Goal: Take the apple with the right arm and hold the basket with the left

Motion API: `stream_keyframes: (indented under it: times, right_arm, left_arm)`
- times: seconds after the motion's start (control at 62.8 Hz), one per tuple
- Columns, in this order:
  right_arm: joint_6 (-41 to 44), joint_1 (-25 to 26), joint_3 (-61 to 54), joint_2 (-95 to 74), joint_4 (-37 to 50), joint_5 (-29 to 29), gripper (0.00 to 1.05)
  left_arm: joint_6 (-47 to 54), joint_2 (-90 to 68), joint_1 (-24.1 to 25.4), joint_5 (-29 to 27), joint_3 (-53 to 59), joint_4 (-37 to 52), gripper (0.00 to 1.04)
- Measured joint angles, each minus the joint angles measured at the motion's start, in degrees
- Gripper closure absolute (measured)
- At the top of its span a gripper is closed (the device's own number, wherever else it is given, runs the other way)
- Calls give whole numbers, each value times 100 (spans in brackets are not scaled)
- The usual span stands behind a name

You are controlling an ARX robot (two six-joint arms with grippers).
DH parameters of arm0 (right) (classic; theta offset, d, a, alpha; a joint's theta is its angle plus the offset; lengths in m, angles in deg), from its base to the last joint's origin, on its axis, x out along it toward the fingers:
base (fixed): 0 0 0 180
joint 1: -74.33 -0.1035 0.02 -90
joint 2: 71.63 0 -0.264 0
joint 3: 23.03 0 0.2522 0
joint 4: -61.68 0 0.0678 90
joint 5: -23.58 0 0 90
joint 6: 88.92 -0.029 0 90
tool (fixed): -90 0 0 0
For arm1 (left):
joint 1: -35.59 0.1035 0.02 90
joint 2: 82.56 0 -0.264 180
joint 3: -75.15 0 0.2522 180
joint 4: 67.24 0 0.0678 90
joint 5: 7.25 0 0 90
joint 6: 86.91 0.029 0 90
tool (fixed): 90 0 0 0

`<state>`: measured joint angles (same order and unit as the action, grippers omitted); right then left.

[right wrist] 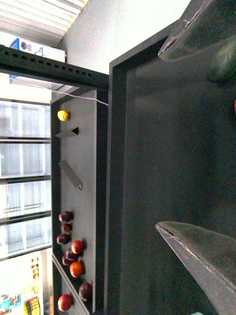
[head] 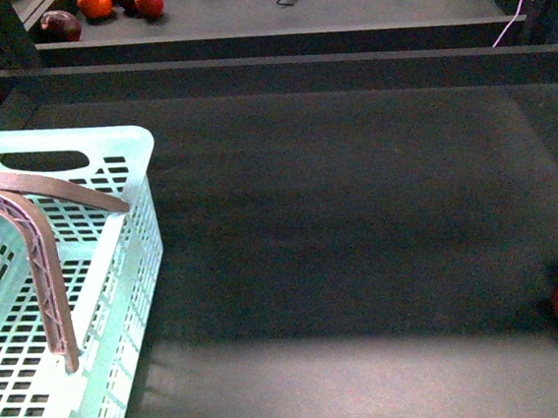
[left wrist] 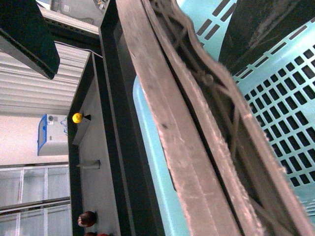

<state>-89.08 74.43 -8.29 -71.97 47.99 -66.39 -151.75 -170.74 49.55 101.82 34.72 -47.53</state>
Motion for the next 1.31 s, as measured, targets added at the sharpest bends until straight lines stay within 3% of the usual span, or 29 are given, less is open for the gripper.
stream_keyframes:
  times: [0.271,0.669,0.765,1.083,1.306]
  right_arm:
    - [0,0,0,2,0,0,9]
    - [0,0,0,2,0,0,9]
    - [0,0,0,2,0,0,9]
    - [0,0,0,2,0,-2,9]
    - [0,0,0,2,2,0,9]
  left_arm:
    - [-81,-627,-306,-415,-590,-72,9]
    - [-87,-776,-426,-573,-793,-411,80]
    - [-297,-743,-433,-472,-789,-413,90]
    - [-101,46,-892,-522,-721,-855,90]
    - [-153,426,-1950,-866,-1478,-1687,90]
